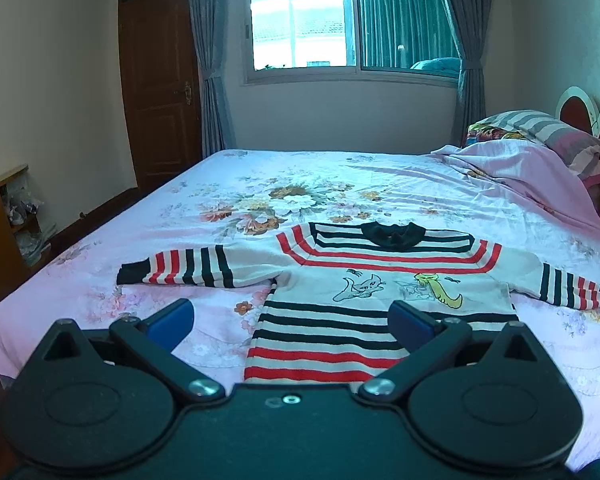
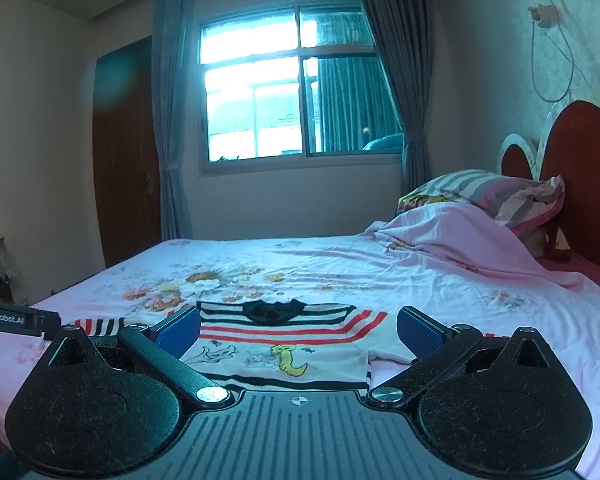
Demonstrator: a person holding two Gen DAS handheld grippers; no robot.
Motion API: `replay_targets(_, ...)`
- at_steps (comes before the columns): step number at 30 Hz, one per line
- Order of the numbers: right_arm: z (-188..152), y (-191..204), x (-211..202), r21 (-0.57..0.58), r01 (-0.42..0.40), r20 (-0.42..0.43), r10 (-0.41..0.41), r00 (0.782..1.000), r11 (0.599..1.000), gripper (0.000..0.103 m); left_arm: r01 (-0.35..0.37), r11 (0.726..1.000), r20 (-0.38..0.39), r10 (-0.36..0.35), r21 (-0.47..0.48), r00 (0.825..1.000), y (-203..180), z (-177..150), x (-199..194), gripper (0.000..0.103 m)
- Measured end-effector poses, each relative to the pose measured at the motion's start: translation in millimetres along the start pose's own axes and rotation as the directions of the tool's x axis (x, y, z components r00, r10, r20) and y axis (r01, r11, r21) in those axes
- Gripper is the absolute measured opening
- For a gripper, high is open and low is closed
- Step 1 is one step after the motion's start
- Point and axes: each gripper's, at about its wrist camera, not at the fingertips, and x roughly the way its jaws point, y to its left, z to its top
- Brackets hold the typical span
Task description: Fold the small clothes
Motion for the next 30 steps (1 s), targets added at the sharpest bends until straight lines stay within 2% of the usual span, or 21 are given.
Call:
replay_targets(16, -4, -14, 1, 0.065, 0.022, 0.026, -0.024, 0.999, 0.998, 0.103, -0.039, 0.999, 0.051, 0.041, -0.032, 0.998, 0, 11, -18, 0.102)
replay_targets(30, -7, -10, -3, 0.035, 0.032, 0.028, -0.033, 0.999, 0.999, 0.103, -0.027, 0.999, 0.023, 0.028, -0.041, 0.999, -3, 7, -14, 0.102)
